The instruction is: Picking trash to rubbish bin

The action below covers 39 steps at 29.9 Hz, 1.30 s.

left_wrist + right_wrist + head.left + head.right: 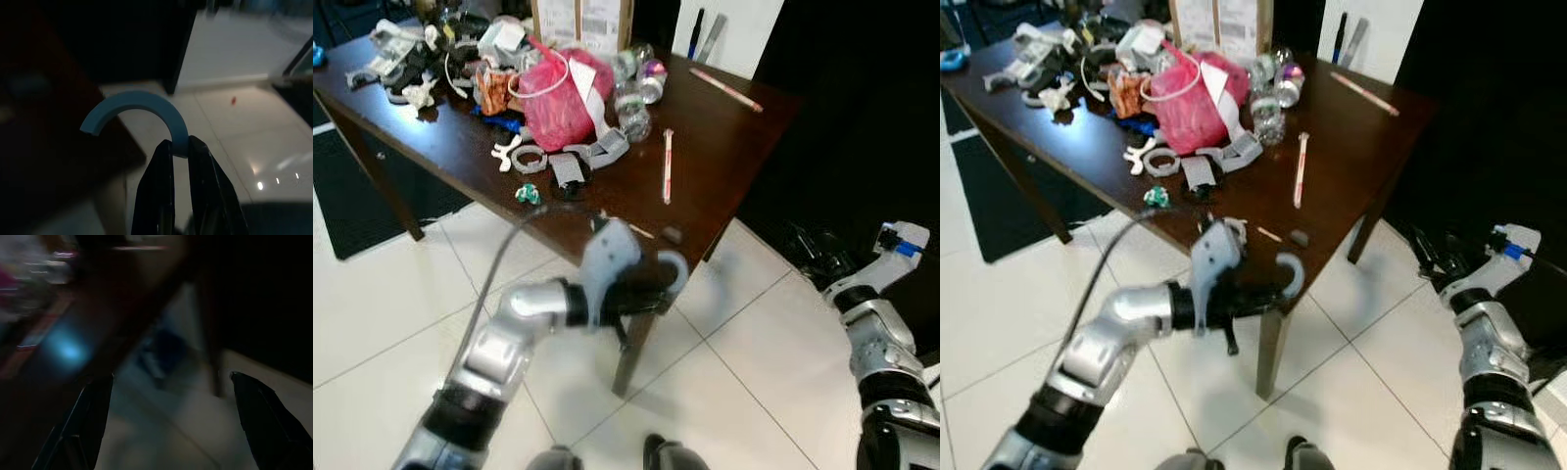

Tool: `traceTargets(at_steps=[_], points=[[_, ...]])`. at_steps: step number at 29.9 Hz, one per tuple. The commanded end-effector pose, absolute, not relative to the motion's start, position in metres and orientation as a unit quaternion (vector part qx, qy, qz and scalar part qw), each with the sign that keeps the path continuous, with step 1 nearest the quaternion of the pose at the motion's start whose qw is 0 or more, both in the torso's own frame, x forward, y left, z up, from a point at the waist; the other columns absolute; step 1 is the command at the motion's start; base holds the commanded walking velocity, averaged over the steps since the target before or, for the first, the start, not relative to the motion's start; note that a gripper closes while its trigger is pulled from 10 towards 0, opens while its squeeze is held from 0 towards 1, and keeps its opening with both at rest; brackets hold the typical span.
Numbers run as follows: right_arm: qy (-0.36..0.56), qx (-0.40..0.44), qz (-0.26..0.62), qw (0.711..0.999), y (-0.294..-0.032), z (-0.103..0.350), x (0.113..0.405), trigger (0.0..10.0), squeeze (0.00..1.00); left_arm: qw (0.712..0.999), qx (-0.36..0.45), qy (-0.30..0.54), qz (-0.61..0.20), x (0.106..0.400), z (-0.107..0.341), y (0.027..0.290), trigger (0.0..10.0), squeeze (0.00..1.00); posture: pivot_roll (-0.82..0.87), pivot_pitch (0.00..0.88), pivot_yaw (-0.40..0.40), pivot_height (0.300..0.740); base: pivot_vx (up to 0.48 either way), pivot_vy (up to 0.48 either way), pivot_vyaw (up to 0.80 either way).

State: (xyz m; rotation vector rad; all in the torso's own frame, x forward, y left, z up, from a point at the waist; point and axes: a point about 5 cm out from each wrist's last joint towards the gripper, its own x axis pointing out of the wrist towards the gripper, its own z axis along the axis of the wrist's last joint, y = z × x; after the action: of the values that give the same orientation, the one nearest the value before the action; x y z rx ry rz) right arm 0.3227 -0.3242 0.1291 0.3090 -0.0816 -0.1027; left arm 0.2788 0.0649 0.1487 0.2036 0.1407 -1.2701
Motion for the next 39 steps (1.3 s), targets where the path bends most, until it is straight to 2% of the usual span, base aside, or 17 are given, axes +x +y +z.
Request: traceTargets(at_steps=[1, 8, 14, 18, 24, 29, 33, 36, 39], points=[[0.008, 0.133, -0.114, 0.985, -0.332, 0.112, 0.316, 10.0, 0.0, 0.81, 0.118, 0.124, -0.561, 0.28, 0.115, 0.077, 10.0, 0.0, 0.07, 0.136, -0.034, 0.74, 0.0, 0.0, 0.0], [0.088, 0.105, -0.192, 0.972, -0.336, 0.08, 0.301, 10.0, 0.0, 0.844, 0.147, 0.216, -0.469, 0.286, 0.06, 0.109, 10.0, 0.0, 0.07, 0.126, -0.035, 0.74, 0.0, 0.0, 0.0], [0.197, 0.05, -0.194, 0.96, -0.323, 0.036, 0.276, 10.0, 0.0, 0.85, 0.182, 0.32, -0.377, 0.275, 0.005, 0.148, 10.0, 0.0, 0.07, 0.121, -0.029, 0.74, 0.0, 0.0, 0.0], [0.222, 0.047, -0.203, 0.953, -0.322, 0.023, 0.266, 10.0, 0.0, 0.85, 0.193, 0.344, -0.348, 0.268, -0.008, 0.16, 10.0, 0.0, 0.07, 0.119, -0.026, 0.74, 0.0, 0.0, 0.0], [0.255, 0.05, -0.227, 0.939, -0.322, 0.005, 0.246, 10.0, 0.0, 0.852, 0.168, 0.379, -0.32, 0.249, -0.028, 0.176, 10.0, 0.0, 0.07, 0.123, -0.023, 0.74, 0.0, 0.0, 0.0], [0.279, 0.045, -0.189, 0.94, -0.313, -0.005, 0.24, 10.0, 0.0, 0.844, 0.168, 0.41, -0.303, 0.234, -0.042, 0.185, 10.0, 0.0, 0.06, 0.125, -0.018, 0.74, 0.0, 0.0, 0.0], [0.317, 0.034, -0.127, 0.939, -0.294, -0.02, 0.234, 10.0, 0.0, 0.838, 0.174, 0.442, -0.266, 0.219, -0.056, 0.195, 10.0, 0.0, 0.06, 0.125, -0.016, 0.74, 0.0, 0.0, 0.0], [0.376, -0.003, -0.084, 0.923, -0.275, -0.042, 0.215, 10.0, 0.0, 0.833, 0.173, 0.485, -0.204, 0.197, -0.07, 0.211, 10.0, 0.0, 0.06, 0.125, -0.016, 0.74, 0.0, 0.0, 0.0], [0.394, -0.005, -0.08, 0.916, -0.27, -0.049, 0.208, 10.0, 0.0, 0.832, 0.163, 0.499, -0.177, 0.188, -0.074, 0.217, 10.0, 0.0, 0.06, 0.124, -0.016, 0.74, 0.0, 0.0, 0.0]])
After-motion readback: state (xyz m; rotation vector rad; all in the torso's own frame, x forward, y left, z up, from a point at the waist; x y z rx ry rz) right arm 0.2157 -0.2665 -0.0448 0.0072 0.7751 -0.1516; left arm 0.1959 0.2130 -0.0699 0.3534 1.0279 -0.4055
